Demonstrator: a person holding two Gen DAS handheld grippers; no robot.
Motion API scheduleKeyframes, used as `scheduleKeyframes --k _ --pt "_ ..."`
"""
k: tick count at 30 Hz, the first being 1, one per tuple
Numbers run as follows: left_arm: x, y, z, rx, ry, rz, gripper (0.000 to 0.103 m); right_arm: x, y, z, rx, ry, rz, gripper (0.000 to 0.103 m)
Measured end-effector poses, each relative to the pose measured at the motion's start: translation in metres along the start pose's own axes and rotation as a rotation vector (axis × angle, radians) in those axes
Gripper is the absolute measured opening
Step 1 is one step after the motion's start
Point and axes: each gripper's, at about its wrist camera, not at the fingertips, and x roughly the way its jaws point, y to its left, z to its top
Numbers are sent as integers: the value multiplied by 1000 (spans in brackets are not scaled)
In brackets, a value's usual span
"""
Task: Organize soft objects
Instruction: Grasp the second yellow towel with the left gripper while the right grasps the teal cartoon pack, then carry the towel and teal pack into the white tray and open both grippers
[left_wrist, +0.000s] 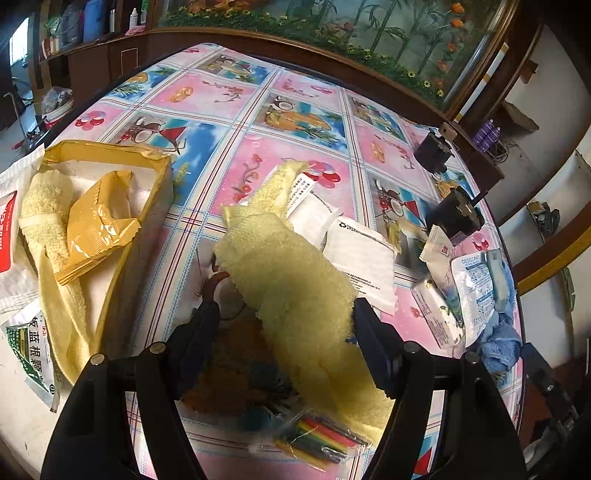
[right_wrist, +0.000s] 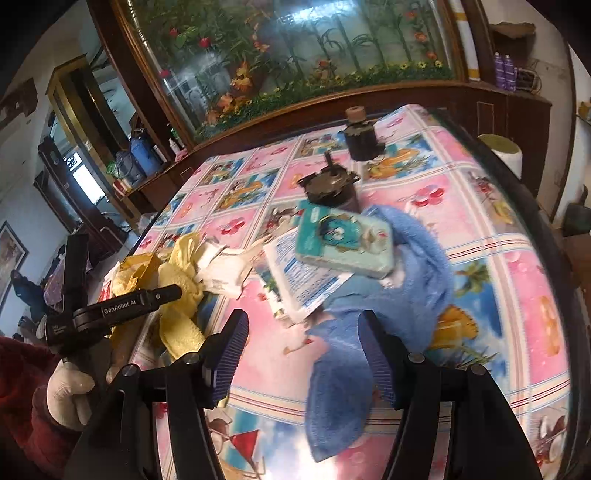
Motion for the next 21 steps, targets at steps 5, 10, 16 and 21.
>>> scheduleKeyframes --k 5,10,16,21 --pt "19 -11 1 11 79 -31 74 0 -25 20 52 -10 -29 67" --pt "22 -20 1 33 76 -29 76 16 -31 37 63 1 -29 74" --pt "25 -25 3 58 69 -30 82 56 -32 59 83 73 -41 82" --pt "27 -31 0 108 50 -5 82 78 -27 64 87 114 -54 83"
